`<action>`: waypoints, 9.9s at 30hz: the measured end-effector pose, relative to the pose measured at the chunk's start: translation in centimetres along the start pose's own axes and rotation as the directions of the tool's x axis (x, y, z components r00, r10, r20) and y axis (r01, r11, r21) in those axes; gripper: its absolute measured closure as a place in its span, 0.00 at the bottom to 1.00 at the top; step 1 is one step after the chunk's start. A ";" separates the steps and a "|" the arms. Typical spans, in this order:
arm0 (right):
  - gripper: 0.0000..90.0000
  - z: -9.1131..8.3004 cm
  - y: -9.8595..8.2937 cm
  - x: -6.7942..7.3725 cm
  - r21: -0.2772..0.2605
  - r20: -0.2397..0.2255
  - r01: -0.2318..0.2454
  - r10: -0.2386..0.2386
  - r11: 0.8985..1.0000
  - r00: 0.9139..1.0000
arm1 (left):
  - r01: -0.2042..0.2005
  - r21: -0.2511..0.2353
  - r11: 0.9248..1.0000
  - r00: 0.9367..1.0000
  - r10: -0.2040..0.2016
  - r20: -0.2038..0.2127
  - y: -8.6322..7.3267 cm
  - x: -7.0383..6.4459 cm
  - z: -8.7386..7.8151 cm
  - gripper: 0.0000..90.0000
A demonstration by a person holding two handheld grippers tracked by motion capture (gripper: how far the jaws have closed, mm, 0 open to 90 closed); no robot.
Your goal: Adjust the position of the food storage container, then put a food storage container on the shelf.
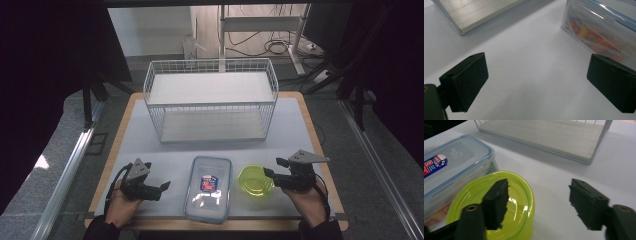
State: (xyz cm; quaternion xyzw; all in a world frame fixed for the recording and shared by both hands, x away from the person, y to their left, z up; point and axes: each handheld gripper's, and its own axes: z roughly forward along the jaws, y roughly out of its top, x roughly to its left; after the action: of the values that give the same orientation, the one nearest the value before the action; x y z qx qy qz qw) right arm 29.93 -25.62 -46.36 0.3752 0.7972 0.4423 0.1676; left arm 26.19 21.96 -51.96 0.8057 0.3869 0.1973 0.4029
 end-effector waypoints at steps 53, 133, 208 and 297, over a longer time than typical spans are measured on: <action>1.00 4.9 0.6 7.9 0.184 -0.257 0.204 -0.154 0.961 0.954 | -0.048 0.039 0.998 0.999 0.047 0.014 0.0 -0.5 0.5 0.05; 1.00 2.7 -1.0 4.8 0.160 -0.191 0.074 -0.042 0.984 0.981 | -0.169 0.113 0.979 0.907 0.110 0.406 1.1 -5.3 1.1 1.00; 1.00 4.4 -2.1 4.5 0.230 -0.117 -0.002 0.030 0.973 0.993 | 0.032 0.097 0.995 0.969 -0.055 0.242 6.9 2.1 10.0 1.00; 0.19 3.0 0.5 2.5 0.113 -0.063 0.082 -0.075 0.990 0.995 | 0.046 0.023 0.999 0.988 -0.049 0.146 1.2 -0.8 0.3 0.06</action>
State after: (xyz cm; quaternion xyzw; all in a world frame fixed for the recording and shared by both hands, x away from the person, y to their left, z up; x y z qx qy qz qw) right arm 30.28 -21.91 -47.45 0.3395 0.8401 0.3995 0.1395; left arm 26.43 20.71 -51.25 0.8124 0.3771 0.1241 0.4271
